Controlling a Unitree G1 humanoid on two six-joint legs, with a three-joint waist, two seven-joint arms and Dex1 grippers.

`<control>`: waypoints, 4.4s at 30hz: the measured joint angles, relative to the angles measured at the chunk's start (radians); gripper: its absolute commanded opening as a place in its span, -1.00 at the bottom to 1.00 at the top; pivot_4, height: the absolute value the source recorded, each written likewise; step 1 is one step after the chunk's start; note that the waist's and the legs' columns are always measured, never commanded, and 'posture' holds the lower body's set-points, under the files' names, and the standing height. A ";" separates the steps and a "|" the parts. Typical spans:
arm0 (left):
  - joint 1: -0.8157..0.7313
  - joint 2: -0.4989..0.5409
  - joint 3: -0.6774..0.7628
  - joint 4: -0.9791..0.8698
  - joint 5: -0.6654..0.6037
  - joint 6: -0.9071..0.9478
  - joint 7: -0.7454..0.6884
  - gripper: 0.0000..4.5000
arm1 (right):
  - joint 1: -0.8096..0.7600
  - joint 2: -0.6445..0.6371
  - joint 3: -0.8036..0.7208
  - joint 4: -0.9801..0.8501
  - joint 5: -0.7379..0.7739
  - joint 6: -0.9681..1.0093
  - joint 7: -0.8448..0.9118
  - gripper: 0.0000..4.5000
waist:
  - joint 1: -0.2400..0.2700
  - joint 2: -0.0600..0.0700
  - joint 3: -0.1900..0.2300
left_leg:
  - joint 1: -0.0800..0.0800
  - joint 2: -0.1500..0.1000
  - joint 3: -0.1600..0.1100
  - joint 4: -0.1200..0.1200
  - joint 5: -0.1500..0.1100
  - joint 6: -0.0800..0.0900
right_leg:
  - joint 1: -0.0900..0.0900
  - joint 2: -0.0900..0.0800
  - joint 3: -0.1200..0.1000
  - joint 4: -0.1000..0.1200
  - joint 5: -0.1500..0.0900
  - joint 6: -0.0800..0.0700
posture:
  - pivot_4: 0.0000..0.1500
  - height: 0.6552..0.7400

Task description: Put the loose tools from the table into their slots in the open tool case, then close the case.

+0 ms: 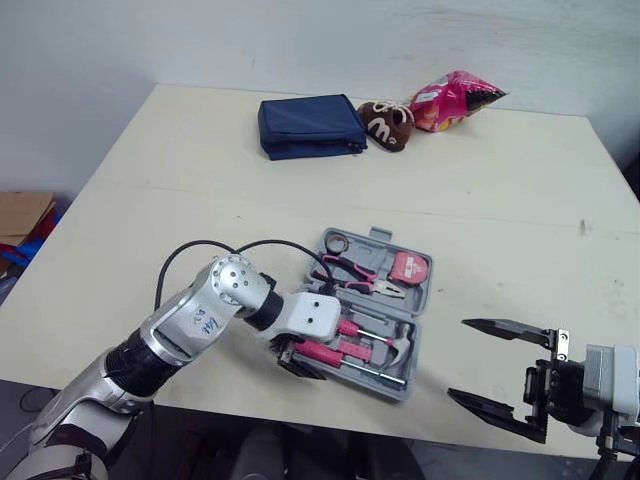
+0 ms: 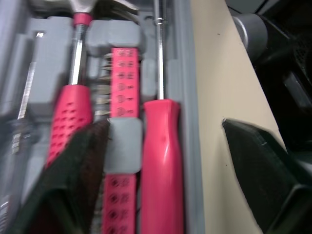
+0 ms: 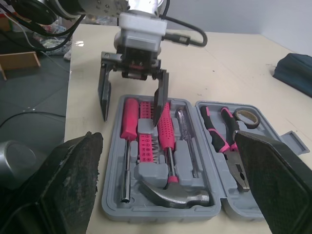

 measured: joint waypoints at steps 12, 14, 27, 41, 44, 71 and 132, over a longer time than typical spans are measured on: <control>0.182 -0.118 0.186 0.085 -0.150 -0.225 0.057 -0.98 | -0.011 0.033 0.002 0.080 -0.026 -0.055 0.057 1.00 | -0.001 0.000 0.000 | 0.001 0.000 0.000 0.001 0.000 0.000 | 0.001 0.000 0.000 0.001 0.000 0.000 | 1.00 1.00; 0.209 -0.114 0.178 0.125 -0.127 -0.271 0.060 -0.98 | -0.017 0.034 0.002 0.100 -0.034 -0.065 0.061 1.00 | -0.001 0.000 0.000 | 0.001 0.000 0.000 0.002 0.000 0.000 | 0.001 0.000 0.000 0.001 0.000 0.000 | 1.00 1.00; 0.206 -0.068 0.106 0.175 -0.006 -0.373 0.063 -0.98 | -0.011 0.074 0.005 0.186 -0.065 -0.152 0.109 1.00 | -0.003 0.004 -0.002 | 0.003 0.000 0.001 0.001 0.000 0.000 | 0.002 0.000 0.000 0.001 0.000 0.000 | 1.00 1.00; 0.214 -0.059 0.062 0.210 0.063 -0.488 0.071 -0.98 | -0.002 0.078 0.005 0.190 -0.073 -0.179 0.099 1.00 | -0.002 0.014 -0.019 | 0.018 0.001 0.001 -0.004 -0.008 0.006 | 0.021 -0.001 0.000 -0.010 0.000 0.000 | 1.00 1.00; 0.207 -0.059 0.044 0.215 0.093 -0.522 0.078 -0.98 | -0.011 0.079 0.005 0.206 -0.081 -0.194 0.098 1.00 | -0.001 0.015 -0.026 | 0.021 0.001 0.001 -0.005 -0.009 0.007 | 0.025 -0.001 0.000 -0.012 0.000 -0.001 | 1.00 1.00; 0.113 -0.115 0.353 0.728 -0.084 -0.465 0.190 -1.00 | -0.266 -0.047 0.246 0.239 -0.336 0.288 -0.316 -0.98 | -0.002 0.009 -0.012 | 0.010 0.001 0.001 -0.003 -0.010 0.007 | 0.013 -0.001 -0.002 -0.011 0.000 0.000 | 1.00 1.00; 0.117 -0.073 0.562 0.124 -0.325 0.618 0.542 0.99 | -0.702 -0.038 0.008 0.124 0.061 1.510 -0.579 1.00 | -0.004 0.006 -0.004 | -0.005 0.003 -0.002 -0.006 -0.002 -0.002 | -0.003 0.000 -0.003 -0.010 0.002 -0.001 | 1.00 1.00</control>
